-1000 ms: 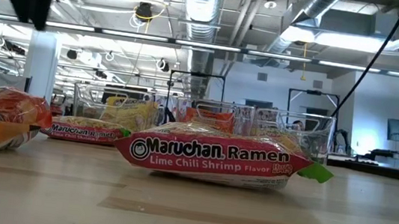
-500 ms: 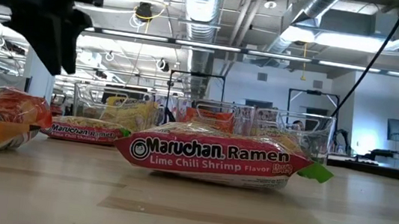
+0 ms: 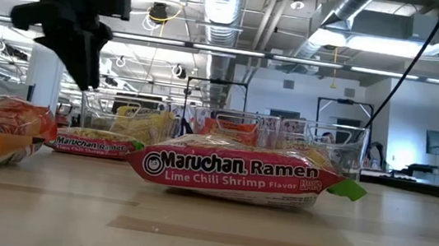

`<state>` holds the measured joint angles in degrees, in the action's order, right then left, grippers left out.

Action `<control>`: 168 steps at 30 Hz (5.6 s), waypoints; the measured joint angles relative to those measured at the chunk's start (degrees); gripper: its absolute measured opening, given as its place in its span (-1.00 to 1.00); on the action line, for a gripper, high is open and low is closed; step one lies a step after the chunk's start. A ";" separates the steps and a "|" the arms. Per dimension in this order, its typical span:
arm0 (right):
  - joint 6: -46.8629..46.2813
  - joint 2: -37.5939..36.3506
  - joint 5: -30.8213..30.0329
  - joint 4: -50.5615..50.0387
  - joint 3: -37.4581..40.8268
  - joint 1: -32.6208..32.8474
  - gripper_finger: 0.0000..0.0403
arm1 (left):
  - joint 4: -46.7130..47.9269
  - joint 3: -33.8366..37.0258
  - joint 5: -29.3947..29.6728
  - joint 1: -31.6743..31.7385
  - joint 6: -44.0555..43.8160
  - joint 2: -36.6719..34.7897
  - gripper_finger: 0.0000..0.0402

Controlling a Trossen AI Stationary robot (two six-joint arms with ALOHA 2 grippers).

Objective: Sort Maruchan noodles
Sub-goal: Put the green noodle pack into the right transparent bin

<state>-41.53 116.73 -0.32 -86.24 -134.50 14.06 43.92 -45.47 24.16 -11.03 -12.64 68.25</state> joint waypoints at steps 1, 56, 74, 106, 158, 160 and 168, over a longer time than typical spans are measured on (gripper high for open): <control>0.03 0.00 0.00 0.00 0.00 0.00 -0.19 | -1.11 0.00 0.15 0.12 0.02 0.00 0.04; 0.95 0.00 0.17 3.10 0.00 -0.74 -0.19 | 2.64 -4.59 5.34 -0.64 1.46 26.73 -0.99; -0.65 0.00 0.52 3.13 0.00 -0.74 -0.19 | 15.21 -15.36 2.62 -4.17 -0.68 26.64 -1.00; 22.39 -10.64 2.63 4.74 -0.11 -19.96 -0.36 | 24.51 -38.49 31.14 -6.75 22.97 26.47 -1.00; 24.46 -10.58 32.12 22.65 19.37 -39.11 0.27 | -4.48 -39.15 39.52 -0.80 55.61 26.47 -1.00; 24.44 -10.53 32.11 22.36 20.16 -38.71 0.27 | -5.37 -39.15 39.53 -0.42 57.08 26.47 -1.00; 24.01 -10.51 33.75 22.38 21.46 -37.75 0.14 | -7.10 -39.15 39.02 0.86 59.63 26.47 -1.00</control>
<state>-17.52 106.21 33.44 -63.86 -113.03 -23.69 36.82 -84.62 63.18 -10.17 46.98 94.72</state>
